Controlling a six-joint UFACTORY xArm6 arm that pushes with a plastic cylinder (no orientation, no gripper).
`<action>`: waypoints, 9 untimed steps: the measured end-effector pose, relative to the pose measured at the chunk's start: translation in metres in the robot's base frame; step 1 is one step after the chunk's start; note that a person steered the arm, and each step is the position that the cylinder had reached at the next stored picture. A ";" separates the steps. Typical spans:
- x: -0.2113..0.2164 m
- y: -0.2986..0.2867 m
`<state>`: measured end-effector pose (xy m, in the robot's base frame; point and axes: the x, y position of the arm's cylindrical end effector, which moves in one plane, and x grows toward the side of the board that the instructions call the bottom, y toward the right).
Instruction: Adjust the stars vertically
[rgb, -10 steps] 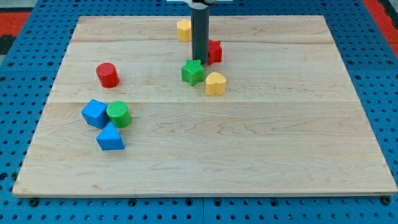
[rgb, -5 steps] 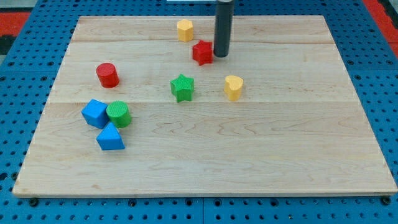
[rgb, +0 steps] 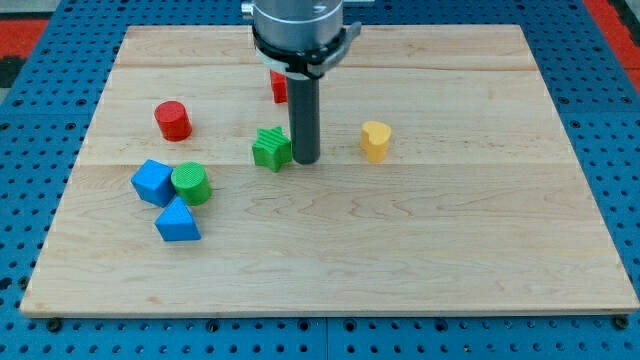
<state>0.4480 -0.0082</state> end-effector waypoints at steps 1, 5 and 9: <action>0.007 -0.028; -0.067 -0.181; 0.071 -0.096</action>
